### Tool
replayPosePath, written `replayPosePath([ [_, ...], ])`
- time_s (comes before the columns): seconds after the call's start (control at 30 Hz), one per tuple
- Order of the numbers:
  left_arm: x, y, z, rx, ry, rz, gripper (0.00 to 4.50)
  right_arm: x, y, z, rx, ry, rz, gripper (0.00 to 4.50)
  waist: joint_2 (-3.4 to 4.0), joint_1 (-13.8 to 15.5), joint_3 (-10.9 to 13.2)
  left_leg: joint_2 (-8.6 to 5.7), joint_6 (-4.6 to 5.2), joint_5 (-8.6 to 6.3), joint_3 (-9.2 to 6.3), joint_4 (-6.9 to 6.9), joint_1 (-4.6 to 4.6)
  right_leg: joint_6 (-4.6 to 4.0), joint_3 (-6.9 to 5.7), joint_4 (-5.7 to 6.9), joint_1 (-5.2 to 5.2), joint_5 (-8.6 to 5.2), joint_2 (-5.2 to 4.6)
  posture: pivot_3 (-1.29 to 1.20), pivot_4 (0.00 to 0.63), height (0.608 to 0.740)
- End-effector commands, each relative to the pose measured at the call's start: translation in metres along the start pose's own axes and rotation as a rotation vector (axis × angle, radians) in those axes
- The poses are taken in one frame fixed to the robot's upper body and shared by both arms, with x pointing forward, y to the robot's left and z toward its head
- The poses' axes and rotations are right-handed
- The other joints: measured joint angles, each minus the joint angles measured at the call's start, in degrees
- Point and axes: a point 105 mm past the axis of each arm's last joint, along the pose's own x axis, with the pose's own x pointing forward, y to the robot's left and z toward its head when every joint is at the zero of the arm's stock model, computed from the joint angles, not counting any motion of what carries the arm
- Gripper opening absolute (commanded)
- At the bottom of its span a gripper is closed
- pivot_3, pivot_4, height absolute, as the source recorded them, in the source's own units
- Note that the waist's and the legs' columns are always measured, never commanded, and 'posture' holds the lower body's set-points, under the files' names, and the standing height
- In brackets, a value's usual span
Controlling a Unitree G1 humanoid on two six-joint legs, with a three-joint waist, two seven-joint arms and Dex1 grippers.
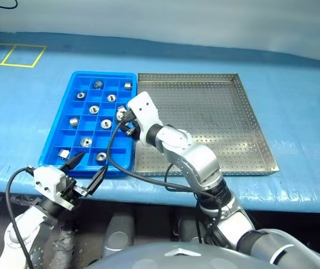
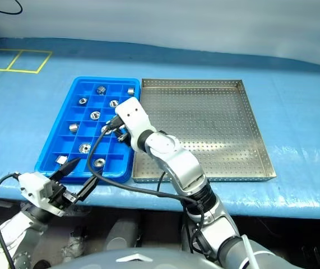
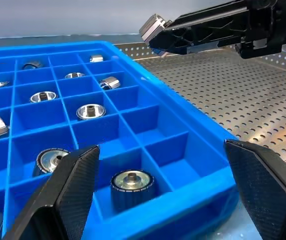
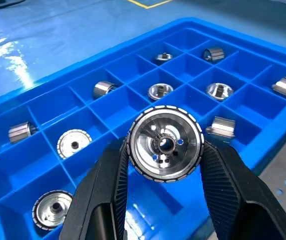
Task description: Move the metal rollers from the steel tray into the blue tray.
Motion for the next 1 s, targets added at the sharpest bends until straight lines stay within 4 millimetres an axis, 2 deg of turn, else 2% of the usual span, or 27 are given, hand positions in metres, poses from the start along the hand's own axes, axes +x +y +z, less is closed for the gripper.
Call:
replayPosePath([
  [0.03,-0.002,-0.005,0.015,0.033,-0.057,0.01,4.38,0.002,0.011,0.004,-0.002,-0.025,0.061,1.72,-0.01,0.5,0.0,0.01,0.0,0.0,-0.01,0.0,0.01,-0.01,-0.02,0.0,0.0,-0.01,0.01,0.35,0.15,0.74],
  [0.23,0.0,-0.008,0.014,0.023,-0.061,0.011,4.38,0.004,0.016,-0.03,-0.005,0.085,0.099,1.72,0.0,1.5,0.0,0.01,0.0,0.0,-0.01,-0.02,-0.01,-0.06,-0.06,-0.01,-0.02,-0.04,0.0,0.35,0.15,0.74],
  [0.33,0.004,-0.009,0.014,0.019,-0.068,0.0,4.38,0.006,0.014,-0.039,0.008,0.112,0.088,1.72,0.01,1.7,0.0,0.01,0.0,0.0,-0.01,-0.01,-0.01,-0.06,-0.07,0.0,-0.03,-0.04,0.0,0.33,0.15,0.74],
  [0.47,0.01,-0.012,0.014,0.012,-0.076,-0.022,4.38,0.009,0.003,-0.042,0.018,0.111,0.027,1.72,-0.01,1.7,0.0,0.01,-0.01,0.0,-0.01,0.0,0.02,-0.05,-0.08,0.0,0.0,-0.04,0.0,0.32,0.15,0.74],
  [0.73,0.017,-0.013,0.015,0.014,-0.08,-0.052,4.38,0.008,-0.011,-0.035,0.028,0.077,-0.044,1.72,-0.01,1.8,0.0,0.0,-0.01,0.0,-0.01,0.01,0.01,-0.05,-0.08,-0.01,0.01,-0.04,0.0,0.29,0.15,0.74],
  [0.93,0.021,-0.013,0.017,0.02,-0.082,-0.074,4.38,-0.003,-0.014,-0.023,0.003,0.038,-0.05,3.7,0.0,1.5,0.0,0.01,-0.01,0.0,-0.01,0.01,0.0,-0.05,-0.08,0.0,0.0,-0.04,0.0,0.27,0.15,0.74],
  [1.0,0.022,-0.014,0.019,0.023,-0.083,-0.086,4.38,-0.011,-0.016,-0.015,0.0,0.01,-0.053,3.7,0.01,1.5,0.0,0.01,-0.01,0.0,-0.02,0.0,-0.02,-0.06,-0.08,-0.01,-0.01,-0.04,0.0,0.27,0.15,0.74],
])
